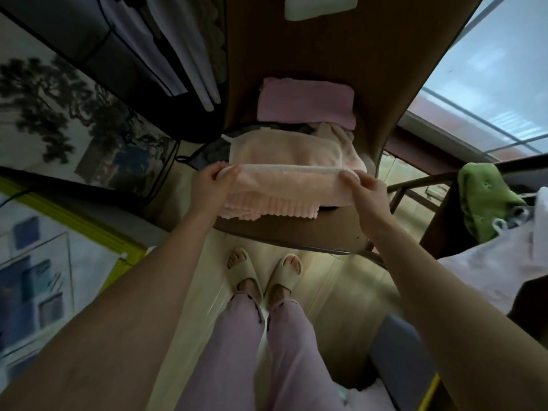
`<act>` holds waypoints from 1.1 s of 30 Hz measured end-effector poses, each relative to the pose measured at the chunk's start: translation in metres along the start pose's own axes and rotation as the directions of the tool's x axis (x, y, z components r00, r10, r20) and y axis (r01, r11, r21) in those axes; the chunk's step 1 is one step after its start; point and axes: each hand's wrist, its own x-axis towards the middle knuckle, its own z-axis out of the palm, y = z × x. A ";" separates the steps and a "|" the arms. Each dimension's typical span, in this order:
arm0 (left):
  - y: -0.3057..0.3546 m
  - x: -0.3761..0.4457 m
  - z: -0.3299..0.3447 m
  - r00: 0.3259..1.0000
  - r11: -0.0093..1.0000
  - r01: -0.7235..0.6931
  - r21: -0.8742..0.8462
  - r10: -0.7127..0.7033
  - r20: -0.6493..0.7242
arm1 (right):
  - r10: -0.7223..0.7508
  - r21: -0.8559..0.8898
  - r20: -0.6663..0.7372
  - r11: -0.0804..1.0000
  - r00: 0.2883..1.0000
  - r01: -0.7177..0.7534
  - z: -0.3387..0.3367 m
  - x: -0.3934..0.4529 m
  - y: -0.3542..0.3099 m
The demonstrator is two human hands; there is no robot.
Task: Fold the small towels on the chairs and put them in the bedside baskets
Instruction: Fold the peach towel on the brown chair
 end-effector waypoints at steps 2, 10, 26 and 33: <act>0.008 0.021 0.010 0.998 0.999 -0.041 -0.015 0.040 -0.041 | -0.044 -0.016 -0.069 0.999 0.997 0.043 0.012 0.021 -0.004; 0.008 0.103 0.051 0.991 0.995 -0.051 -0.085 0.040 -0.126 | -0.064 -0.098 -0.273 0.994 0.960 0.038 0.049 0.103 0.008; -0.015 0.105 0.047 1.000 1.000 -0.011 0.010 0.011 0.023 | 0.067 -0.020 -0.416 0.996 0.907 -0.083 0.065 0.089 0.026; -0.015 0.081 0.039 0.996 0.998 -0.043 0.049 0.039 0.076 | 0.026 -0.107 -0.395 0.992 0.918 -0.074 0.055 0.084 0.017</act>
